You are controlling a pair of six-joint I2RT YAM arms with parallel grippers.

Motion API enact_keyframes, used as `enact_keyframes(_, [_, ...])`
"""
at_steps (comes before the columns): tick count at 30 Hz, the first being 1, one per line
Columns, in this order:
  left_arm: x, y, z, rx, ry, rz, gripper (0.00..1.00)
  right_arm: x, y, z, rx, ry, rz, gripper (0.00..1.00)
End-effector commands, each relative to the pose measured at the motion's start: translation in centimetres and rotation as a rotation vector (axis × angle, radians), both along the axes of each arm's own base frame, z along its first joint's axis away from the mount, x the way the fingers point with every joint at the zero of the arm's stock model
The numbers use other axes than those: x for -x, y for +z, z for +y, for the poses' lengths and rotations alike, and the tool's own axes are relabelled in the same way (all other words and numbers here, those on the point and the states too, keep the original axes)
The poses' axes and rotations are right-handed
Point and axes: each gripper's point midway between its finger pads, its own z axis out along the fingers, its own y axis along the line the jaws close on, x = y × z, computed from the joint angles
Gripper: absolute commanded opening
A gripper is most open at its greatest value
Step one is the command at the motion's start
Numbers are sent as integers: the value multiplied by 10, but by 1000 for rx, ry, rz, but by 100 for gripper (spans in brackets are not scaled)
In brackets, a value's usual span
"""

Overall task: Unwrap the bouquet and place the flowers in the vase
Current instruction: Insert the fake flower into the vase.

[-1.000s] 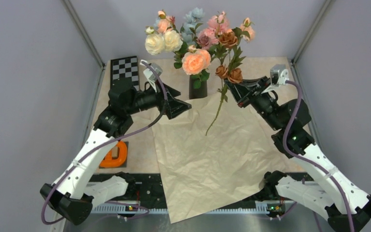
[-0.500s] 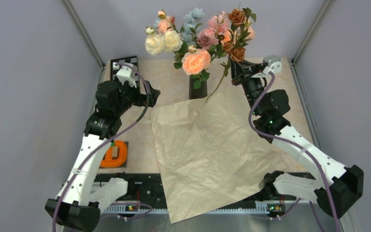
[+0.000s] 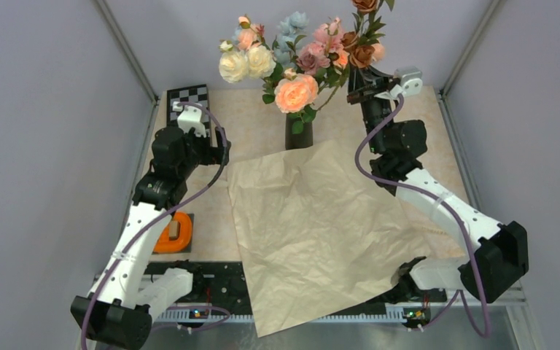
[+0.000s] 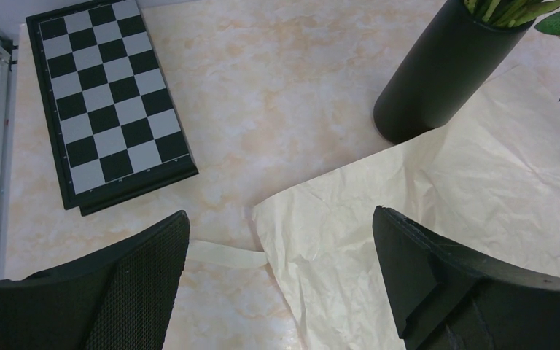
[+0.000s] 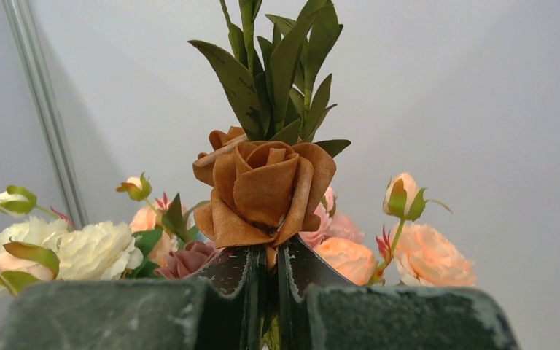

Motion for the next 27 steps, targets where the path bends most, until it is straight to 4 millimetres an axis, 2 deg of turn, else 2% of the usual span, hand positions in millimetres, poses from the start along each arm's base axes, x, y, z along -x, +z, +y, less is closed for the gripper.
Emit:
enact_keyframes(1, [-3,14,6,-13,20,-69,99,6,44,-12,-50,-43,-133,0])
enact_keyframes(10, [-2,15,6,-14,20,-70,99,-11,43,5,-25,-28,-141,0])
enact_keyframes(22, [-1,16,8,-18,22,-75,99,-28,24,22,-5,8,-107,0])
enact_keyframes(27, [-1,17,8,-17,23,-79,99,-35,9,29,-1,33,-73,0])
